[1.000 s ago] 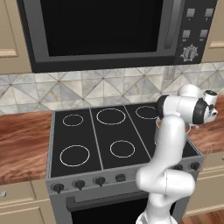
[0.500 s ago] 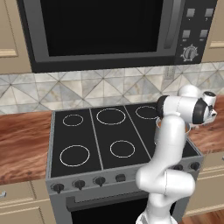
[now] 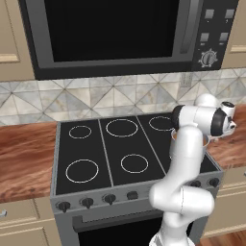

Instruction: Pick up the sugar cube(s) and place them in the saucepan with hot chocolate.

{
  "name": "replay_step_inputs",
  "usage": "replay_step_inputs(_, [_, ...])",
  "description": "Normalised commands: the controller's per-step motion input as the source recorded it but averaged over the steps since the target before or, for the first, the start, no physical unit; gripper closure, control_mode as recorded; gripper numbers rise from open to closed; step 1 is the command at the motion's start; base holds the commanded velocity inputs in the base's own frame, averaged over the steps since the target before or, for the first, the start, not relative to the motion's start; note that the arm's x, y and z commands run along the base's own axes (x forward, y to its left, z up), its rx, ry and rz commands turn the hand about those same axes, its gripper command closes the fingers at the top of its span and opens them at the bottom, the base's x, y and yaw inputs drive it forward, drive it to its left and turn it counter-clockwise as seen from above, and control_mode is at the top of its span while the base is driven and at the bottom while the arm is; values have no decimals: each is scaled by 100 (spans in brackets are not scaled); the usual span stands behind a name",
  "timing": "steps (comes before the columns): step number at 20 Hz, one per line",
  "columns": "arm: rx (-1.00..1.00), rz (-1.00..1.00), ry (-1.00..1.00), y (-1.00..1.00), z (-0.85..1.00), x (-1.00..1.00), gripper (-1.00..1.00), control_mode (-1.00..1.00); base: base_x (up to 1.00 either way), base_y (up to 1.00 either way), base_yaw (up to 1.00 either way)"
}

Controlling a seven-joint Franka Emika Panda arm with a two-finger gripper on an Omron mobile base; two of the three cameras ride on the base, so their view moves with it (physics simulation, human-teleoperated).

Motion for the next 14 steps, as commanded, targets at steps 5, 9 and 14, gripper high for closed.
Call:
replay_step_inputs(5, [0,0,0,0,-13,10,-100,-100,0,0,0])
replay_step_inputs(9, [0,0,0,0,-18,0,-100,-100,0,0,0])
replay_step_inputs(14, [0,0,0,0,-10,-3,-100,-100,0,0,0])
